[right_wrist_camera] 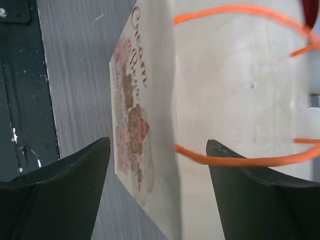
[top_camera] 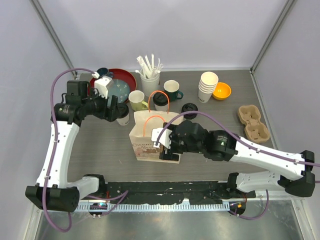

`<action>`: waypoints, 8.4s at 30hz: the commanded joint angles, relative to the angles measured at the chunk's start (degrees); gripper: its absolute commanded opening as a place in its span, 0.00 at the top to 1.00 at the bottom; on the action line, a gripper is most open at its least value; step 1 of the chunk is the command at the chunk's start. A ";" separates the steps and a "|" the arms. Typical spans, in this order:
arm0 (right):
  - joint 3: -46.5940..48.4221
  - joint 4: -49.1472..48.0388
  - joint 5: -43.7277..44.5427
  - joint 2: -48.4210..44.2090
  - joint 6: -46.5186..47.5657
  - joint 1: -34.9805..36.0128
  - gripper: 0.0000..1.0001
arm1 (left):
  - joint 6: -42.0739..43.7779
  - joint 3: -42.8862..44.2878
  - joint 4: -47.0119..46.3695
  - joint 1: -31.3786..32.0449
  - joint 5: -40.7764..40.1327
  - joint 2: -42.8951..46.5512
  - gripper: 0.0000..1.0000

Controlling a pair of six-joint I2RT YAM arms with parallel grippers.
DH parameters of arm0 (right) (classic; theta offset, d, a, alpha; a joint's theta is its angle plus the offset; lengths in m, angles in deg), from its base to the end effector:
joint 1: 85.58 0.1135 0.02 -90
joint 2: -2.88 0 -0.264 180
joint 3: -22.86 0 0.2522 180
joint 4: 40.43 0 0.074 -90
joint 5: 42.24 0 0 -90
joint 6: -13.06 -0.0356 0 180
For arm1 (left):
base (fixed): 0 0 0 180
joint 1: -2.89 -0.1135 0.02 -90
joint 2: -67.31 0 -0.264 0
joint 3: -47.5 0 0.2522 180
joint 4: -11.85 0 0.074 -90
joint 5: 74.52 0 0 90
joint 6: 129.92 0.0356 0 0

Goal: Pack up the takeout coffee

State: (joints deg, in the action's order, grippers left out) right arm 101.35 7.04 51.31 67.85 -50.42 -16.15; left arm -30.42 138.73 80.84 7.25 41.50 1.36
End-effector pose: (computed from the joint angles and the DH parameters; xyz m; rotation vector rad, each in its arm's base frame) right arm 0.0879 0.2280 0.3505 -1.5986 1.4892 0.3623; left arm 0.2153 -0.0321 0.3890 0.4976 2.2313 -0.4815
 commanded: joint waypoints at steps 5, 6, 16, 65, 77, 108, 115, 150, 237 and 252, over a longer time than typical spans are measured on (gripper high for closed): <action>19.28 -0.93 21.09 0.60 -24.00 -0.17 0.14 | 1.22 2.33 1.20 -0.32 3.42 -1.72 0.25; 21.99 -0.41 25.76 0.25 -28.33 -0.69 0.14 | 1.31 2.42 1.38 -0.23 3.42 -1.90 0.25; 14.91 5.92 38.90 -6.43 -44.54 -32.22 0.13 | 1.84 4.70 1.64 -0.23 2.90 -6.20 0.25; 7.43 4.61 24.05 35.14 -67.22 -85.51 0.56 | 7.55 7.61 2.43 -0.32 -2.55 -13.94 0.29; 5.67 4.61 23.52 28.29 -65.11 -85.60 0.69 | 7.91 7.61 2.43 -0.23 -2.38 -13.76 0.29; 5.05 3.55 14.12 26.70 -53.51 -85.16 0.51 | 8.34 7.08 2.35 -0.32 -1.24 -12.71 0.29; 4.35 3.46 13.76 23.81 -48.77 -83.50 0.36 | 8.96 7.34 2.87 -0.23 -1.15 -12.80 0.29; 16.48 8.03 7.78 36.98 -12.64 -69.43 0.74 | 13.53 5.15 2.96 -0.23 1.40 -10.95 0.28; 17.71 2.76 32.65 15.98 -16.25 -70.48 0.99 | 12.83 7.25 5.16 -0.23 2.46 -9.37 0.27; 10.68 -3.39 24.50 13.70 -23.87 -71.71 0.99 | 12.21 7.17 5.16 -0.23 2.54 -8.58 0.27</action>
State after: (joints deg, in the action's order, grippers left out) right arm 112.41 10.34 79.07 85.09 -69.06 -87.17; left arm -18.14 143.78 85.91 7.25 42.66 -9.00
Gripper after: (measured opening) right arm 0.058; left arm 0.731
